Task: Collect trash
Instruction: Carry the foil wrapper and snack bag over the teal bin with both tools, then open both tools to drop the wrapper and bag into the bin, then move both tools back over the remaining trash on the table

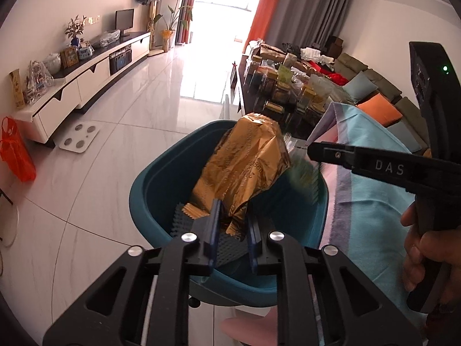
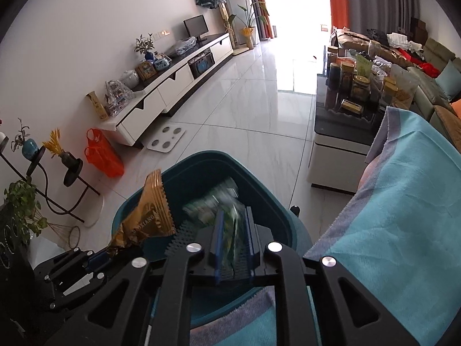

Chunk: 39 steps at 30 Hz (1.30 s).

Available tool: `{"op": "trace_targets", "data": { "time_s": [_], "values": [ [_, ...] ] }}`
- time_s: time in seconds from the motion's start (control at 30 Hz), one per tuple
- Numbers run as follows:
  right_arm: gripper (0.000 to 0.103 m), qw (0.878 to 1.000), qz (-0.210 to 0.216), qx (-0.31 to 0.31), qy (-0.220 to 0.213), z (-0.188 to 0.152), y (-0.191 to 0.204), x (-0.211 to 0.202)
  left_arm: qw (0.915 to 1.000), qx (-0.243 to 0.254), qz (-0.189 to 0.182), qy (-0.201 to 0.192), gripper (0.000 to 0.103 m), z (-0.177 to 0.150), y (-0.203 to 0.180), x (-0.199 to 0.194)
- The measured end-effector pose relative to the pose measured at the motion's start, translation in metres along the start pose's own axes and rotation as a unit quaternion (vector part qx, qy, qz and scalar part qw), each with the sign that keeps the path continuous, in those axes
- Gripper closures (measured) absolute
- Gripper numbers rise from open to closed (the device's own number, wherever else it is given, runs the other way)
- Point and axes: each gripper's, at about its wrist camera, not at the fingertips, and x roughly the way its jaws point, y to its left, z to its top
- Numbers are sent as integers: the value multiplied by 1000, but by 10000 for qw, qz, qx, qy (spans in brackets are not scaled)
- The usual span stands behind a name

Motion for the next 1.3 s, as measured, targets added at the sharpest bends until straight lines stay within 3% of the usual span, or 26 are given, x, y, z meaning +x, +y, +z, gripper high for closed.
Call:
{"op": "trace_targets", "data": {
  "time_s": [0.27,0.47,0.77,0.97,1.13,1.3],
  "values": [
    [77,9999,30,77,-72,4,-3,-3,9999,-57,102,-65,81,4,7,9],
    [75,9998,24,108,-167,6,-5,-11,9997,-76,113,-203,70,4,9,-5],
    [51,9979,-35,119,-639,-6,-12,-51,9965,151,103,-811,35,9,-12,-59],
    [29,9940,-153,87,-1083,-22,-19,-87,9918,354,112,-1221,14,11,-32,-95],
    [12,9878,-266,83,-1530,-43,-28,-125,9890,388,102,-1426,6,11,-49,-117],
    [7,9796,-410,110,-1965,-66,-41,-168,9865,410,-77,-1585,6,7,-70,-138]
  ]
}}
